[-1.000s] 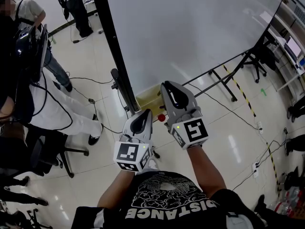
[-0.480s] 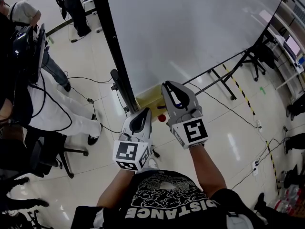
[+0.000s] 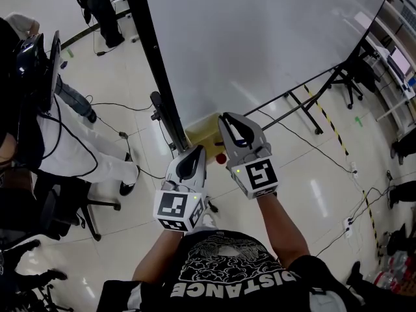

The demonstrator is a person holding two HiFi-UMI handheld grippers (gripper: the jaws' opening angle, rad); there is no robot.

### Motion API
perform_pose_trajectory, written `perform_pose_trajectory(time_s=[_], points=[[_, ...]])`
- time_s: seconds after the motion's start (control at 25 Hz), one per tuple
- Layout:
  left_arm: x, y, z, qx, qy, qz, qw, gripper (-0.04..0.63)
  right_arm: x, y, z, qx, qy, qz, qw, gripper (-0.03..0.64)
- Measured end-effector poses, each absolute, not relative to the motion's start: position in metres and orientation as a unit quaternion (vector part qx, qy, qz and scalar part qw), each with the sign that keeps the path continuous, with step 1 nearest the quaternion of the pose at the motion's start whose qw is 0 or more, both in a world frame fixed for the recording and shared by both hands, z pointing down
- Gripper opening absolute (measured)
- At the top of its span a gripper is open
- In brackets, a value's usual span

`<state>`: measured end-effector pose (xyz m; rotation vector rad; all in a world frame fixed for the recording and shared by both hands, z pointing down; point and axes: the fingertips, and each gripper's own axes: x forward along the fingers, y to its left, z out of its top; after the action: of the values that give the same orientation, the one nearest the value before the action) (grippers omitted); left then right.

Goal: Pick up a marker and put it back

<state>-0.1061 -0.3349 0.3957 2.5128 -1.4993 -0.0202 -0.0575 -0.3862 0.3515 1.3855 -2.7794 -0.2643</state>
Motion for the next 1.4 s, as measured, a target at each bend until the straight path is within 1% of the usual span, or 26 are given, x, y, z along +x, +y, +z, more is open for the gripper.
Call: perform_pose_trajectory(time_s=[0.88,1.4], points=[[-0.105,-0.337,0.395,0.854,-0.510,-0.003,0.107,0.005,-0.056,-0.391,0.384,0.451,-0.889,-0.072,0.046,0.034],[-0.108,-0.335,0.396,0.853,-0.511,-0.004,0.106,0.005,-0.056,-0.389,0.380,0.457,-0.886,-0.073,0.039,0.034]])
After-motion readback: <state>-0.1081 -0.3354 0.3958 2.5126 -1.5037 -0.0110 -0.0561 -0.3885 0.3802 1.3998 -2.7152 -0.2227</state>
